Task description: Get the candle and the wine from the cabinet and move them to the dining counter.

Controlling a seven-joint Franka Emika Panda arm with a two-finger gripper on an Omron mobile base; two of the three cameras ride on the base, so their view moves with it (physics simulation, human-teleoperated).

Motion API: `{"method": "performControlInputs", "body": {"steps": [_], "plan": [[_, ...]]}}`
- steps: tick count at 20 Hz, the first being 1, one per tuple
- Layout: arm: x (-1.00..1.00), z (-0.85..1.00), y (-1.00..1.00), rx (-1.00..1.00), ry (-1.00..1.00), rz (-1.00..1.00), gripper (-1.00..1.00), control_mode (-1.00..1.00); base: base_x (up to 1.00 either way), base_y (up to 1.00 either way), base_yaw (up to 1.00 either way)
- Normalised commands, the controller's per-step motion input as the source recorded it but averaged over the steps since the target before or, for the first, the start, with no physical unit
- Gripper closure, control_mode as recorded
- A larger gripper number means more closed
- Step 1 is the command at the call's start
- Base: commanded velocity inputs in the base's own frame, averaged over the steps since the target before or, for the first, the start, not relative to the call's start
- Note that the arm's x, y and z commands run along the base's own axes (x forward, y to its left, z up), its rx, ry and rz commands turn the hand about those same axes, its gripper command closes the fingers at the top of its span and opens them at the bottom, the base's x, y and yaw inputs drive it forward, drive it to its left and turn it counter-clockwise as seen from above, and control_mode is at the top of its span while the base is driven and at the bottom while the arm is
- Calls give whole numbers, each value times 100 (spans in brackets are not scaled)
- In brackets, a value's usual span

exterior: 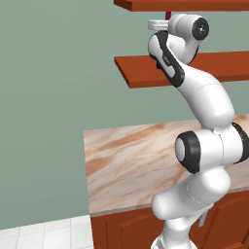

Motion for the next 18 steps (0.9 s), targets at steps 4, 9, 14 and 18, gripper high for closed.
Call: {"method": "performControlInputs", "body": {"steps": [4,9,14,18], "plan": [[0,0,0,0,0,0,-100,-100,0,0,0],[0,0,0,0,0,0,-100,-100,0,0,0],[0,0,0,0,0,0,-100,-100,0,0,0],[0,0,0,0,0,0,-100,-100,0,0,0]]}}
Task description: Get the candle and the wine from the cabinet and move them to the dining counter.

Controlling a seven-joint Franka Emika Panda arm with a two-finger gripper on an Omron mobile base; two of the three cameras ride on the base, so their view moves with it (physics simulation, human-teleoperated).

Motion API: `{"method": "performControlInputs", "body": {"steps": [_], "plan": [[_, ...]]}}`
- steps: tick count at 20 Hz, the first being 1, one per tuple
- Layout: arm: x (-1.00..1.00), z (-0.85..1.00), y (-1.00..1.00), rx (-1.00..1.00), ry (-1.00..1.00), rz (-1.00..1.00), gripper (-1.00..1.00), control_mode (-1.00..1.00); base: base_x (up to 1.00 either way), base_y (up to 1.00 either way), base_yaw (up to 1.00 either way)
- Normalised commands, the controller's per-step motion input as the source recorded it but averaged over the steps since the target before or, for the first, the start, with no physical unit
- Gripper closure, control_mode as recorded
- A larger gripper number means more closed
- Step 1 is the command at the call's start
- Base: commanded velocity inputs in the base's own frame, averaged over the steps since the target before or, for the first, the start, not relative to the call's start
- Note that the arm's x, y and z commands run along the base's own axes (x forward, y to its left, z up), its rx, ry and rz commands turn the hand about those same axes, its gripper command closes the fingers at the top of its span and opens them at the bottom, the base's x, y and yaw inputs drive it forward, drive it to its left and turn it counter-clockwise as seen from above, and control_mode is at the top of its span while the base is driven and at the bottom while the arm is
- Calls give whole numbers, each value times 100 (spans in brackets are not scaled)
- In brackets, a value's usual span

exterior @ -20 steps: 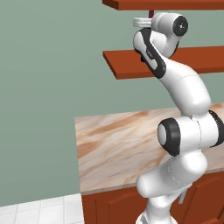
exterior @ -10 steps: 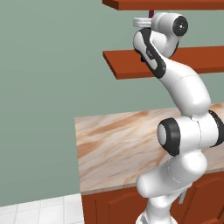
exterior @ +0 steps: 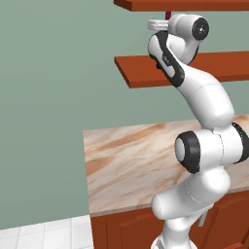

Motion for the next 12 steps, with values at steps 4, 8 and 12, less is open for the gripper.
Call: {"method": "performControlInputs", "body": {"steps": [4,8,12], "plan": [[0,-6,-1,0,0,2,-100,-100,0,0,0],[0,-3,0,0,0,1,-100,-100,0,0,0],[0,-1,0,0,0,0,-100,-100,0,0,0]]}}
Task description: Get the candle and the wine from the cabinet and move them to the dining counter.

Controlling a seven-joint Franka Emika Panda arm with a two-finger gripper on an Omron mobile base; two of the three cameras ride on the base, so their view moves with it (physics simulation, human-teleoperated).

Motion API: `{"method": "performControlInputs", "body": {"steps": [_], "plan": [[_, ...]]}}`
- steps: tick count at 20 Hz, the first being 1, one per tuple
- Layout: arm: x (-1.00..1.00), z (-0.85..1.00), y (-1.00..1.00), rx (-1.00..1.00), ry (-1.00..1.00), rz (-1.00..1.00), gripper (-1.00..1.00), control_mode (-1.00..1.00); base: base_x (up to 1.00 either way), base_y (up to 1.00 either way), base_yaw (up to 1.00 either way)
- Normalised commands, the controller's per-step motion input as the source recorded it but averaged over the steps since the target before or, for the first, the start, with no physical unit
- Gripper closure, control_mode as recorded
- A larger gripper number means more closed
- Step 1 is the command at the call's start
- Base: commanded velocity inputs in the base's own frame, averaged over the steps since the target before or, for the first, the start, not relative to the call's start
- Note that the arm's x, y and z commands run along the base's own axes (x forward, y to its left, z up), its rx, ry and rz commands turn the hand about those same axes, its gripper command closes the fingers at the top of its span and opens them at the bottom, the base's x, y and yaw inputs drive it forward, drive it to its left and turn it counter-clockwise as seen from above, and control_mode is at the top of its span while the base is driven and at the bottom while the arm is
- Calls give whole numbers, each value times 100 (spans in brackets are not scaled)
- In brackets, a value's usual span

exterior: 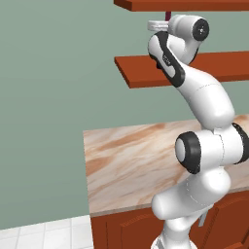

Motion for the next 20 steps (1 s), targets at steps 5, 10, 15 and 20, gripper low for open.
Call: {"method": "performControlInputs", "body": {"steps": [5,10,15,20], "plan": [[4,0,-1,0,0,0,-100,-100,0,0,0],[18,0,-2,0,0,0,-100,-100,0,0,0],[17,0,-6,0,0,0,-100,-100,0,0,0],[12,0,-5,0,0,0,-100,-100,0,0,0]]}}
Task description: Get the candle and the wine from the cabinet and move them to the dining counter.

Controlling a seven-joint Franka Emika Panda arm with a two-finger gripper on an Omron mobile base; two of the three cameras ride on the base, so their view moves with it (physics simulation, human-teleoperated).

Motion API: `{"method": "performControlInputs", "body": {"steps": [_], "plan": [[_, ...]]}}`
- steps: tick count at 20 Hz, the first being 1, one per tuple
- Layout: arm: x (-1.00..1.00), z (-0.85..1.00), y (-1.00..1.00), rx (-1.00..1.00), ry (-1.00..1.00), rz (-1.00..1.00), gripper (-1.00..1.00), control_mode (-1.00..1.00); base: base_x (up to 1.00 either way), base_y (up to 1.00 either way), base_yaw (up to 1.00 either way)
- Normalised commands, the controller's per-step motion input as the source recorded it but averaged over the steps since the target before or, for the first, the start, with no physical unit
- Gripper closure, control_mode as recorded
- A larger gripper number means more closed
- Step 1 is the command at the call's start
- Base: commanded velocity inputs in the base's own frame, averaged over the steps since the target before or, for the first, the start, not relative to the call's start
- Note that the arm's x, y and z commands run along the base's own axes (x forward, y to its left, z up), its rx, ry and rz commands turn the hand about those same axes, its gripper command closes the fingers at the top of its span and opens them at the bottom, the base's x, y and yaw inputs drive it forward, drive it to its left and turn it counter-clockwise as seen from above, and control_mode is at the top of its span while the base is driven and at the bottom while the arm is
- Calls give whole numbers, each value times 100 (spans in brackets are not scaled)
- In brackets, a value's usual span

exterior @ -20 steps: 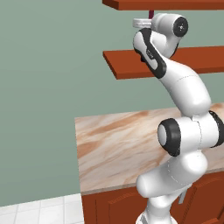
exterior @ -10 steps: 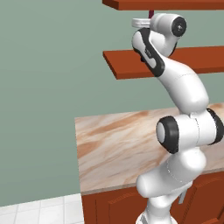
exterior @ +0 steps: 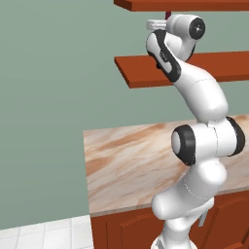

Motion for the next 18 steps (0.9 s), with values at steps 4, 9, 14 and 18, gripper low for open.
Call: {"method": "performControlInputs", "body": {"steps": [4,9,14,18], "plan": [[8,0,-1,0,0,0,-100,-100,0,0,0],[0,0,0,0,0,0,-100,-100,0,0,0],[0,0,0,0,0,0,-100,-100,0,0,0],[0,0,0,0,0,0,-100,-100,0,0,0]]}}
